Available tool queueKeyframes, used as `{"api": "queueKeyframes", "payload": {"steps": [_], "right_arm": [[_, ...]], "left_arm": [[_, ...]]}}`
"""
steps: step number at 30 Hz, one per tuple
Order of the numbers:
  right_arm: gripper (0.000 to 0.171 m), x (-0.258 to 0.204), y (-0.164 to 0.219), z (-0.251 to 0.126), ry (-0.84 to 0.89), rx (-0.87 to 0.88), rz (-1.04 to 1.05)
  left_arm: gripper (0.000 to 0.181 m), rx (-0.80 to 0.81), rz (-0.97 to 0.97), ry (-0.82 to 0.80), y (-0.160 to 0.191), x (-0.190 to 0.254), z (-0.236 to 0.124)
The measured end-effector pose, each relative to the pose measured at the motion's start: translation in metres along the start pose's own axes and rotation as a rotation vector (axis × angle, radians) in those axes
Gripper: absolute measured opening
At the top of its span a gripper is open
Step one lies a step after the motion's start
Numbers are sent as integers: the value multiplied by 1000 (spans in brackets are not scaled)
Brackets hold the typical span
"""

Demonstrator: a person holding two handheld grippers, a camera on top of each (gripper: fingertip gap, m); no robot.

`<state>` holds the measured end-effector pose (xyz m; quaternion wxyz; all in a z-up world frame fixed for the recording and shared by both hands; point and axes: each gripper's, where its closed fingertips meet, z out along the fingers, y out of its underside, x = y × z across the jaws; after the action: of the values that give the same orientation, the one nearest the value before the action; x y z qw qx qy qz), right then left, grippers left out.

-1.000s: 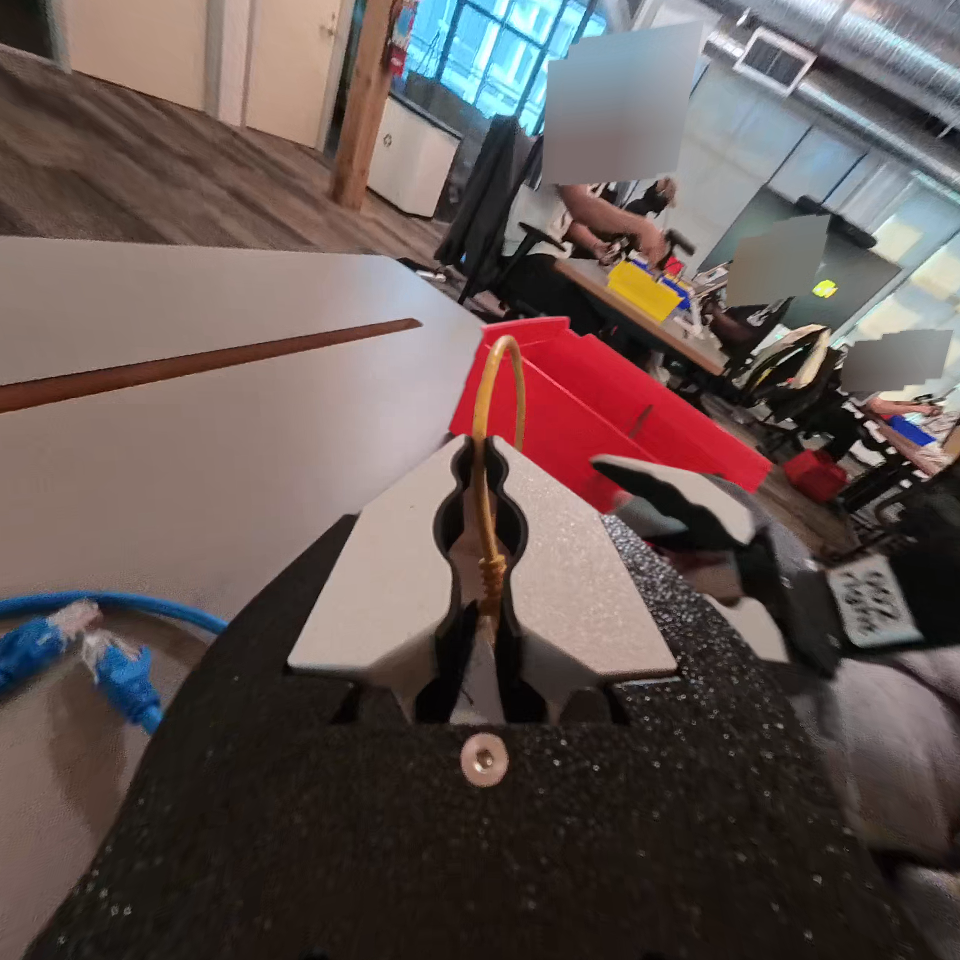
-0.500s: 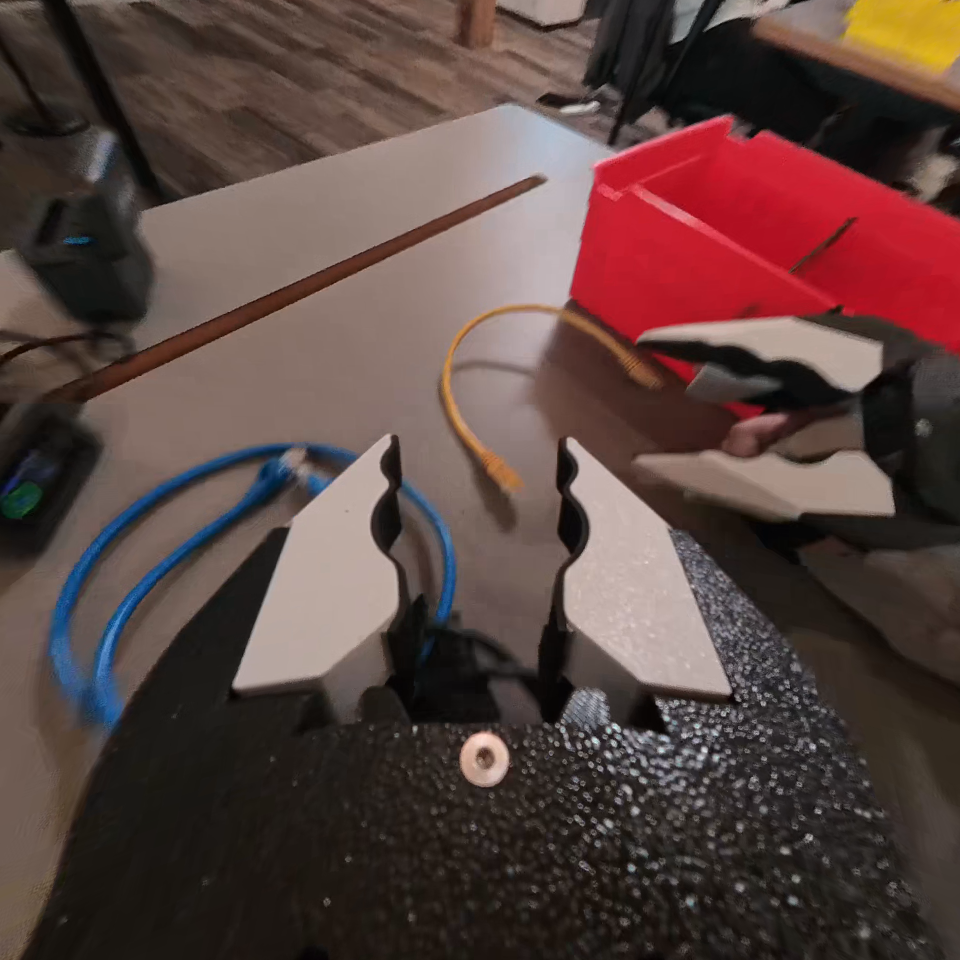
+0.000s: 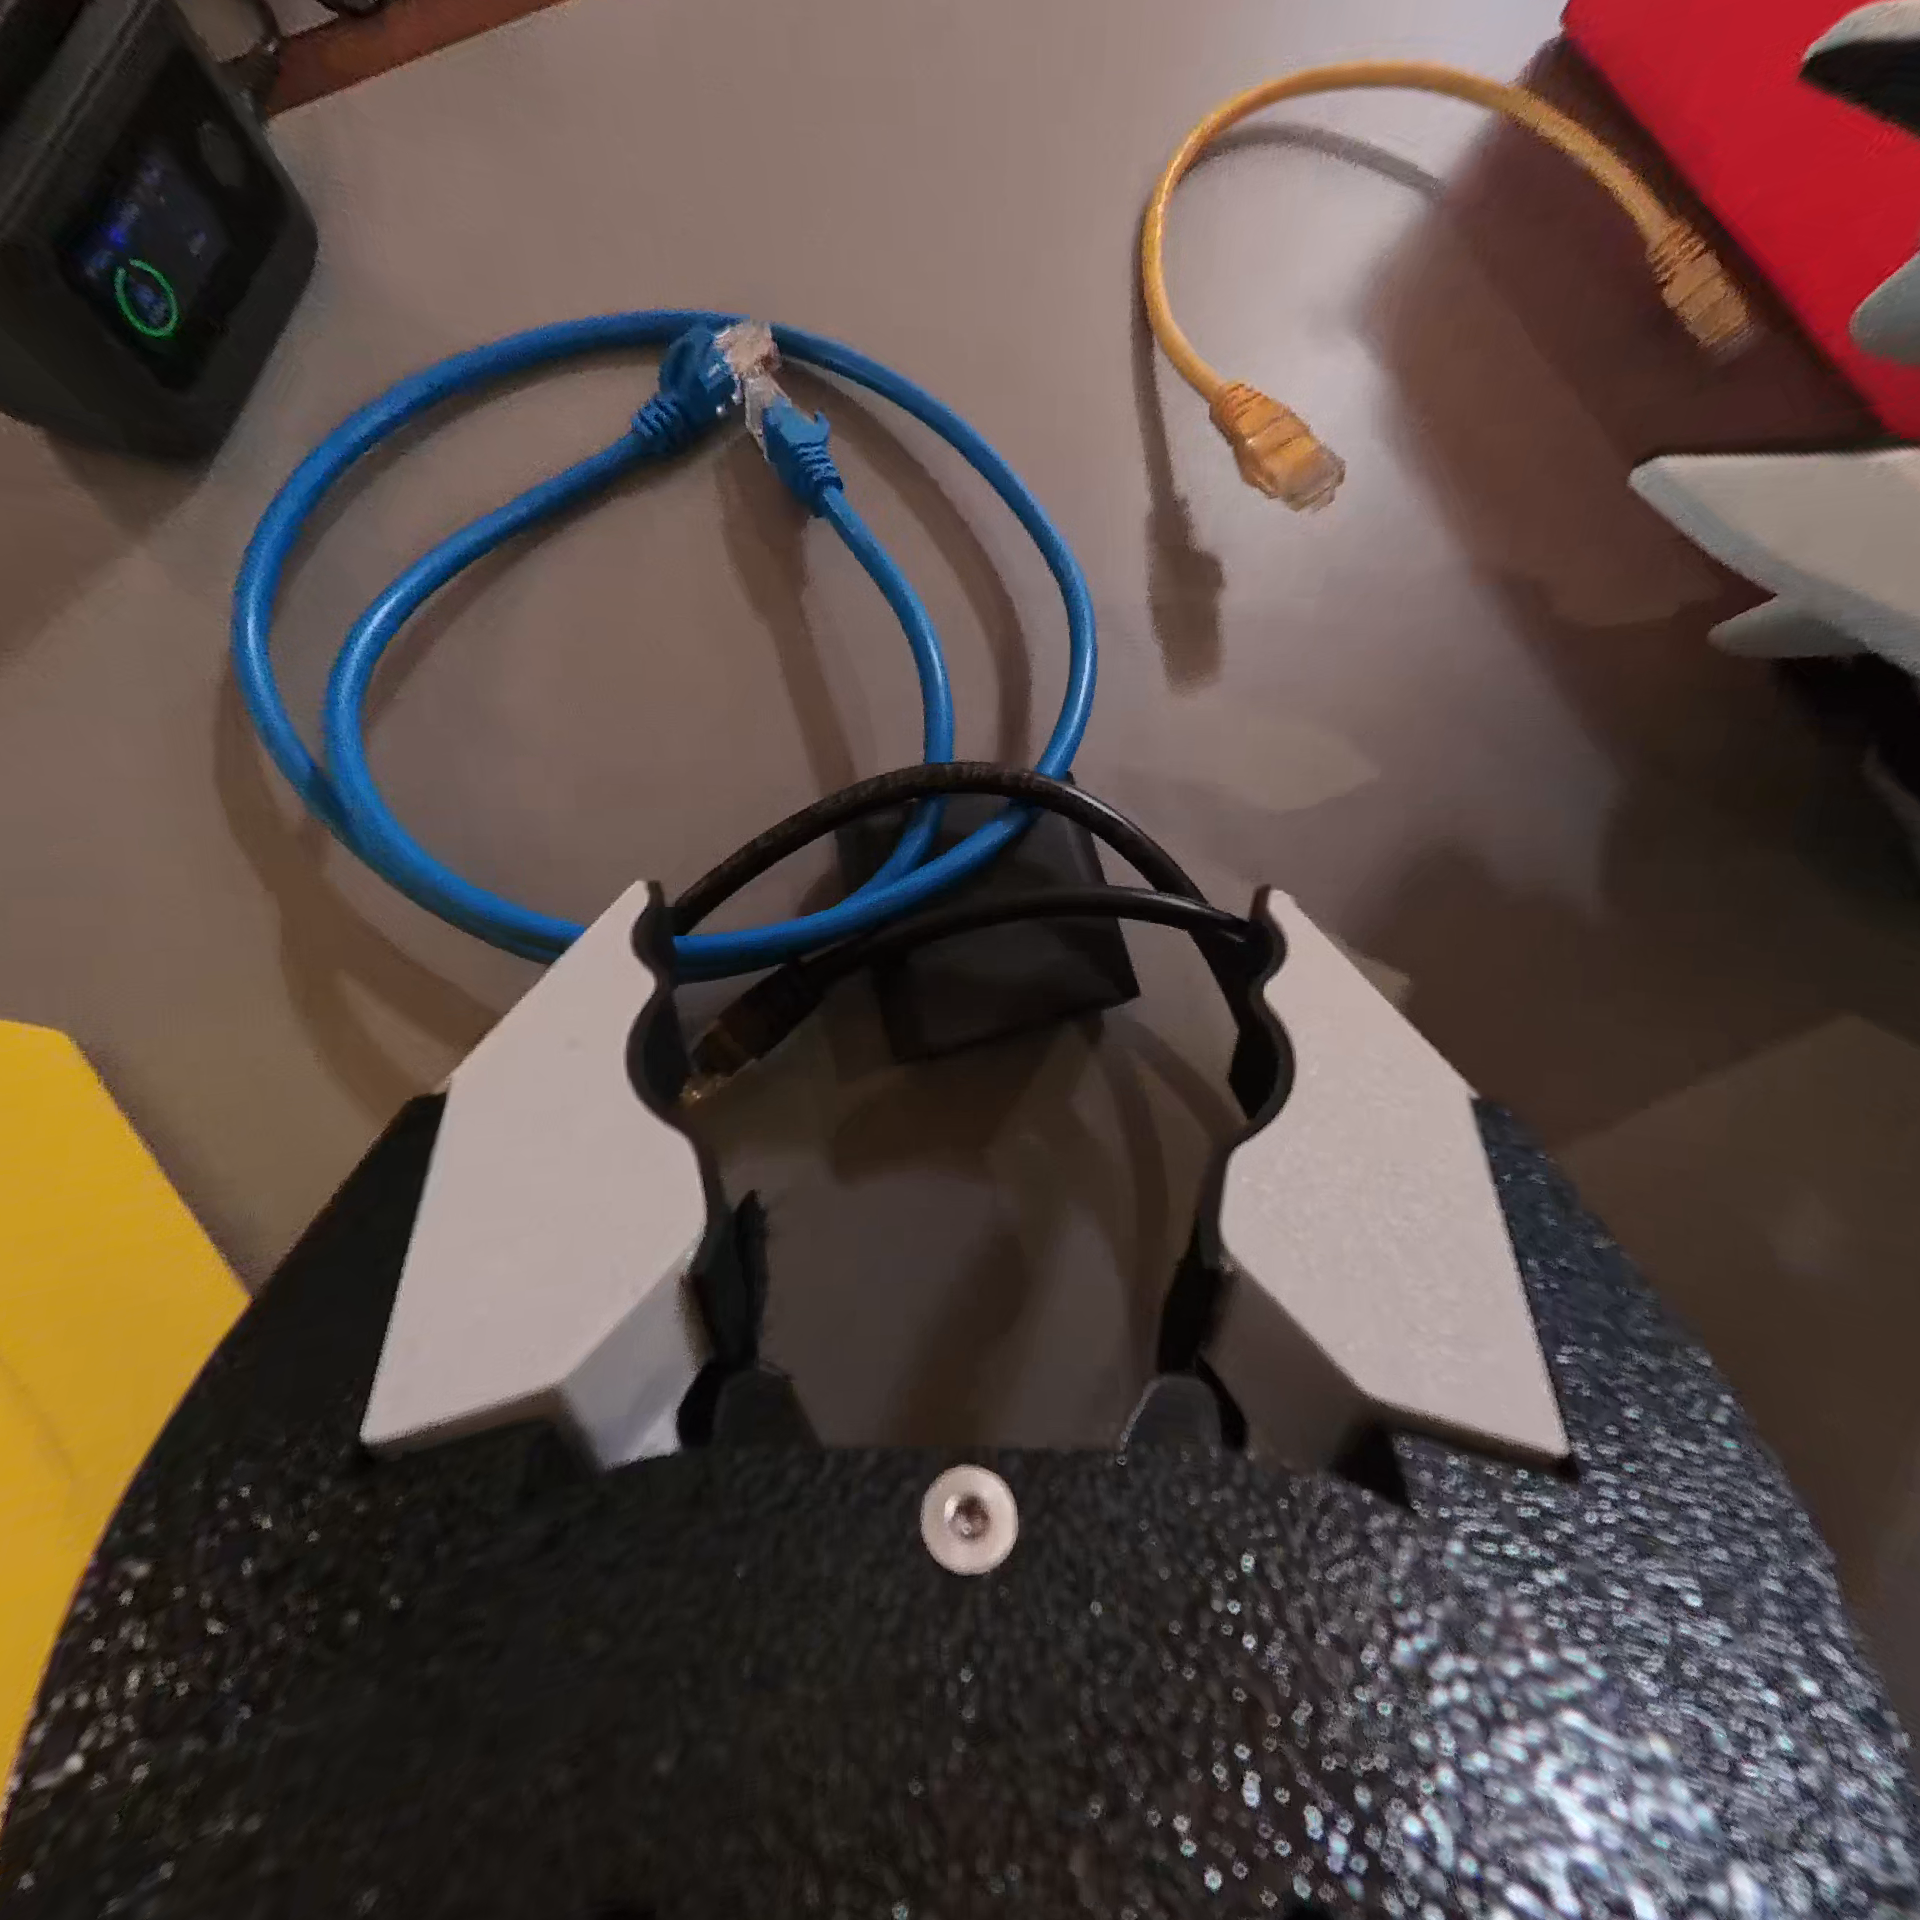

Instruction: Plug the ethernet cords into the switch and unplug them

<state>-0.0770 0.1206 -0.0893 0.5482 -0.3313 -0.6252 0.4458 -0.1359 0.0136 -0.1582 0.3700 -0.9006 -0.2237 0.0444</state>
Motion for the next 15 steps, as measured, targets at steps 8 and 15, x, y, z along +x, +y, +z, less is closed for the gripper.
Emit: {"api": "queueKeyframes", "payload": {"steps": [8,15], "right_arm": [[46,-2,-1,1,-9,2,2],[46,-10,-1,3,-30,-3,-1]], "left_arm": [[117,-66,-138,-70,14,-16,-1],[82,-68,-155,-71,15,-25,-3]]}}
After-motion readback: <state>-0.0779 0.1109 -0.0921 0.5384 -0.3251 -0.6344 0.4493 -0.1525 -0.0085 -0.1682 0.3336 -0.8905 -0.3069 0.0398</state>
